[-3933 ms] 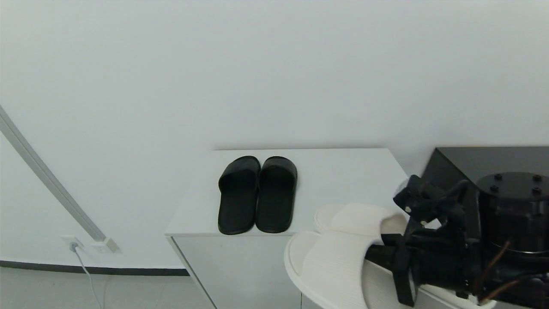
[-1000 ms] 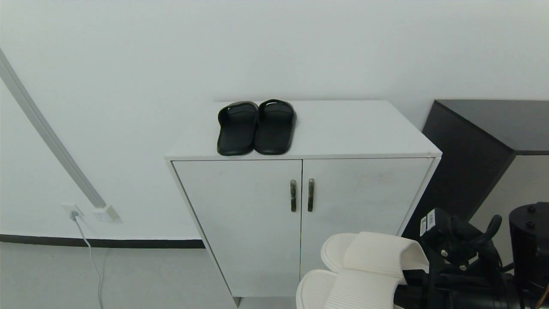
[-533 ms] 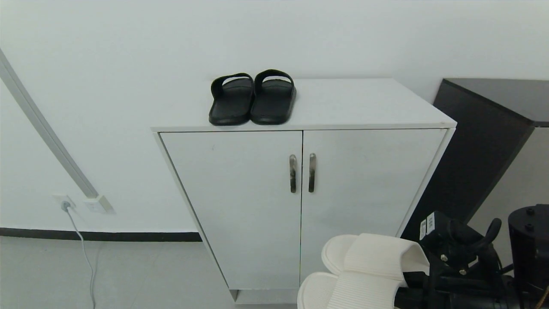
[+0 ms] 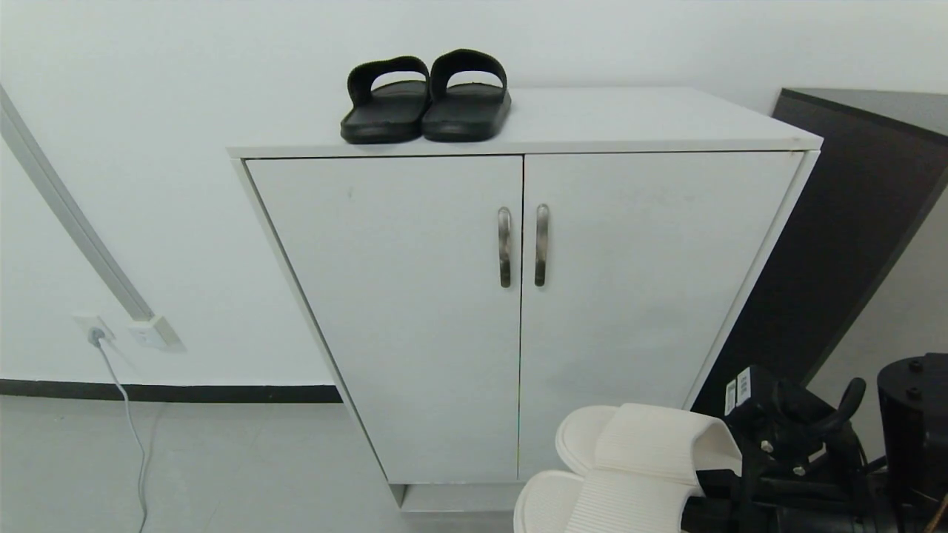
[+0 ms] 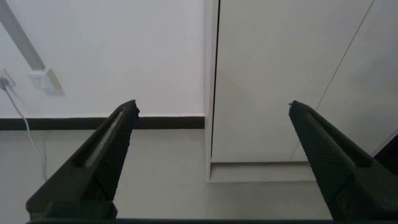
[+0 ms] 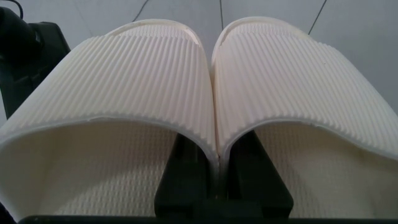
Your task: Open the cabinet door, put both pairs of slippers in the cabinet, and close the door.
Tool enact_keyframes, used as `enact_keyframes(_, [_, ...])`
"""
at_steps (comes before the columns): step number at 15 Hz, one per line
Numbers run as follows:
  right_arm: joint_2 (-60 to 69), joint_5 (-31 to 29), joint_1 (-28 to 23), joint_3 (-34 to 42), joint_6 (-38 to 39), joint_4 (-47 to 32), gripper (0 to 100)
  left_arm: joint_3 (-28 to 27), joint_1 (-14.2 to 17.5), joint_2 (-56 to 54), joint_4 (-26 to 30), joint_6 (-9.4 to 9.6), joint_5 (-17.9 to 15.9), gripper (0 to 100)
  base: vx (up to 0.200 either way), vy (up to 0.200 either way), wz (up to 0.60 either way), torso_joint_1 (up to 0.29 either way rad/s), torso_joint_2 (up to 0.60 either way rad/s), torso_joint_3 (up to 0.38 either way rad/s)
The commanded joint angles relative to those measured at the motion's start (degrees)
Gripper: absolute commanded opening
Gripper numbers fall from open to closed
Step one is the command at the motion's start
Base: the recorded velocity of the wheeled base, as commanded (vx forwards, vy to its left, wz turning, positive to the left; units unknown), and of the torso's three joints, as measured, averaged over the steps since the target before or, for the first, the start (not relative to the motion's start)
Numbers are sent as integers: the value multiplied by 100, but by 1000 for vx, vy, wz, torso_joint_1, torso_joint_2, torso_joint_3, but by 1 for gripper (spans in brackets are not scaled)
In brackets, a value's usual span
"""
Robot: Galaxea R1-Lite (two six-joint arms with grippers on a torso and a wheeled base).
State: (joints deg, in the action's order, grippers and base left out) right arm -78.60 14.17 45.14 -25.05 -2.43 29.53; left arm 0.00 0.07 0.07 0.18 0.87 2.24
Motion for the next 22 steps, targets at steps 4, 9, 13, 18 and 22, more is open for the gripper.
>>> enact_keyframes(4, [-23,-2,3,97,-4,124,0,0,1,1,8,28,-5,100,0,0,0,-40,437,399])
enact_keyframes(9, [-15,-2,3,150,-83,159,0,-9,1,19,17,28,-40,100,0,0,0,-2,129,126])
enact_keyframes(13, [56,-28,3,185,-214,212,0,-466,1,133,-1,-60,-66,100,0,0,0,0,0,0])
enact_keyframes(18, [65,-19,12,246,-250,335,0,-1318,-7,1821,-36,-324,-1103,100,0,0,0,0,0,0])
enact_keyframes(22, [47,-28,3,273,-258,343,0,-1600,-86,3253,-985,-324,-2641,100,0,0,0,0,0,0])
